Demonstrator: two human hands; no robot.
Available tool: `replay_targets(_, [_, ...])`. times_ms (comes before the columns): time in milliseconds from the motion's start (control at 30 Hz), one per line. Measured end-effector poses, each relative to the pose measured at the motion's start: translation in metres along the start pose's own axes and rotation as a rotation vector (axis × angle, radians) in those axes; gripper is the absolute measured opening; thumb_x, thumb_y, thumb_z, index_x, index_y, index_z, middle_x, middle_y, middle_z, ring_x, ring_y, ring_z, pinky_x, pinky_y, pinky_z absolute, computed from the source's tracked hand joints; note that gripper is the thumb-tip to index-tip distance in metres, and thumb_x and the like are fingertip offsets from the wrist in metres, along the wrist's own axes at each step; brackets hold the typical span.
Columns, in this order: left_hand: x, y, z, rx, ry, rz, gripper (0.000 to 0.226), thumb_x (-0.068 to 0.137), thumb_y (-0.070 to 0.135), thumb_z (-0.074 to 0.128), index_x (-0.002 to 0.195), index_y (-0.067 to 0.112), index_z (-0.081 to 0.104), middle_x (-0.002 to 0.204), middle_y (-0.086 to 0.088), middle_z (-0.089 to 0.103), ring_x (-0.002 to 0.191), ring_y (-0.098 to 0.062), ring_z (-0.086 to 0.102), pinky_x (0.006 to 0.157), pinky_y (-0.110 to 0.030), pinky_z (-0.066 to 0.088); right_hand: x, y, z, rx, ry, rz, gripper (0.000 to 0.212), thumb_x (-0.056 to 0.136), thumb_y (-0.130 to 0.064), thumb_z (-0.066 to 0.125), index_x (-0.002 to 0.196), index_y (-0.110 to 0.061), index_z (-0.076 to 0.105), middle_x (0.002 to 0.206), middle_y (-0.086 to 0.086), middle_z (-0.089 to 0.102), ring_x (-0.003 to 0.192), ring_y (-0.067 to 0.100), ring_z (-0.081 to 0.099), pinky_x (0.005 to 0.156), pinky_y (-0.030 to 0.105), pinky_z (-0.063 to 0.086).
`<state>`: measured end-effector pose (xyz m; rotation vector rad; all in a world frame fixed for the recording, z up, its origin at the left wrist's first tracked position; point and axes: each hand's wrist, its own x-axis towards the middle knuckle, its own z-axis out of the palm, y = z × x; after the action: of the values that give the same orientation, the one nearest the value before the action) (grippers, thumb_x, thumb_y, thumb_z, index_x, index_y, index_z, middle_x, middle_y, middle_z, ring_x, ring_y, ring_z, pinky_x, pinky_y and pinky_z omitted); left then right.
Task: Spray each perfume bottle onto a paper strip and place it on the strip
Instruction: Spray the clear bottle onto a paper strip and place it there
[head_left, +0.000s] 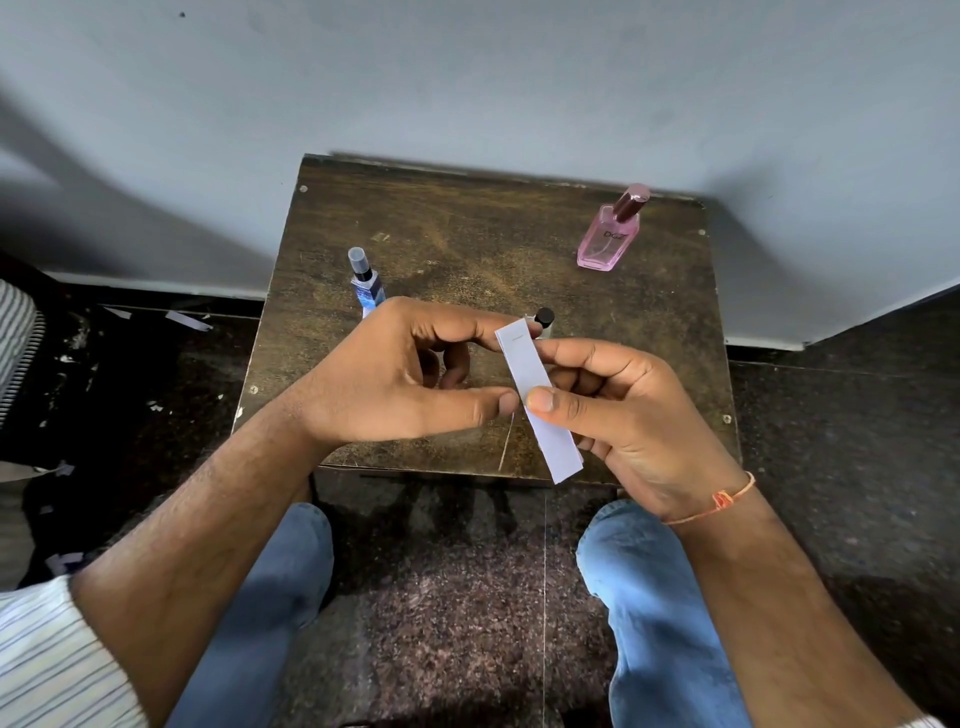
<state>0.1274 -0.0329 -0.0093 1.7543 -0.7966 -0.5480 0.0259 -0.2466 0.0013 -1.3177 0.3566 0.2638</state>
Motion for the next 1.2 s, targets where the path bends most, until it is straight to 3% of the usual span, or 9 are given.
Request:
replay_targets(267, [0.001,-0.002,0.003,-0.025,0.0,0.002,0.041,0.089,0.003,0.085,0.129,0.004,0.075,0.069,0.033,0.066,0.048,0.001,0.039,0.052,-0.014,0.036,0.002,0.0,0.0,-0.004,0.014,-0.007,0.03,0.065,-0.024,0.088,0.094,-0.034,0.085,0.077,-0.008,0.075,0.072,0.01,0.071,0.06,0.028,0.043])
replay_targets(433, [0.002,0.001,0.001,-0.068,-0.017,0.012,0.052,0.087,0.015,0.087,0.136,0.011,0.072,0.065,0.029,0.064,0.048,-0.018,0.035,0.046,-0.036,0.034,0.002,0.0,-0.001,0.006,0.015,-0.01,0.036,0.062,-0.023,0.093,0.096,-0.03,0.086,0.082,-0.003,0.077,0.075,0.011,0.072,0.069,0.032,0.048])
replay_targets(533, [0.002,-0.001,-0.001,-0.071,-0.033,0.026,0.051,0.086,0.008,0.086,0.135,0.004,0.071,0.076,0.036,0.07,0.048,-0.013,0.035,0.047,-0.027,0.034,0.001,-0.001,-0.001,0.045,-0.002,0.0,0.03,0.069,-0.012,0.084,0.097,-0.024,0.086,0.082,0.0,0.078,0.07,0.013,0.075,0.062,0.03,0.061])
replay_targets(700, [0.001,-0.003,-0.001,0.016,-0.01,0.026,0.046,0.089,-0.005,0.083,0.132,0.004,0.071,0.078,0.042,0.068,0.051,0.002,0.042,0.054,-0.011,0.038,0.002,0.0,-0.001,0.045,-0.037,0.003,0.04,0.073,-0.011,0.083,0.112,-0.017,0.084,0.086,0.009,0.073,0.07,0.019,0.073,0.061,0.034,0.062])
replay_targets(767, [-0.002,-0.003,0.003,0.019,0.046,0.022,0.041,0.093,-0.005,0.078,0.128,0.018,0.074,0.088,0.036,0.075,0.056,-0.006,0.055,0.055,-0.02,0.048,0.003,0.003,-0.001,0.018,-0.025,-0.002,0.042,0.073,-0.013,0.085,0.114,-0.016,0.082,0.085,0.009,0.072,0.069,0.02,0.072,0.067,0.04,0.058])
replay_targets(867, [-0.001,-0.004,0.002,0.013,0.114,0.058,0.036,0.096,0.01,0.074,0.124,0.032,0.078,0.109,0.013,0.084,0.077,-0.044,0.075,0.065,-0.056,0.06,0.004,0.006,0.0,0.008,-0.017,-0.009,0.038,0.07,-0.018,0.089,0.107,-0.024,0.083,0.08,0.004,0.074,0.067,0.022,0.071,0.079,0.057,0.045])
replay_targets(900, [0.0,-0.006,0.001,0.039,0.112,0.08,0.034,0.095,0.011,0.077,0.125,0.028,0.078,0.115,0.009,0.083,0.086,-0.041,0.077,0.07,-0.055,0.06,0.004,0.007,0.0,0.005,-0.013,-0.007,0.037,0.07,-0.018,0.09,0.106,-0.024,0.082,0.08,0.004,0.074,0.067,0.022,0.071,0.081,0.059,0.043])
replay_targets(1000, [0.0,-0.01,0.0,0.134,0.083,0.166,0.032,0.093,0.004,0.082,0.124,0.01,0.079,0.12,0.0,0.081,0.106,-0.013,0.078,0.087,-0.029,0.059,0.004,0.006,0.003,-0.02,-0.011,0.02,0.04,0.071,-0.021,0.093,0.109,-0.017,0.08,0.086,0.012,0.078,0.071,0.023,0.071,0.079,0.057,0.045])
replay_targets(1200, [0.0,-0.016,0.002,0.239,0.159,0.244,0.023,0.102,0.021,0.075,0.124,0.017,0.078,0.116,0.005,0.08,0.105,-0.01,0.077,0.086,-0.032,0.06,0.002,0.005,0.003,-0.04,-0.026,0.037,0.022,0.072,-0.02,0.092,0.091,-0.024,0.08,0.077,-0.003,0.072,0.071,0.014,0.067,0.066,0.032,0.044])
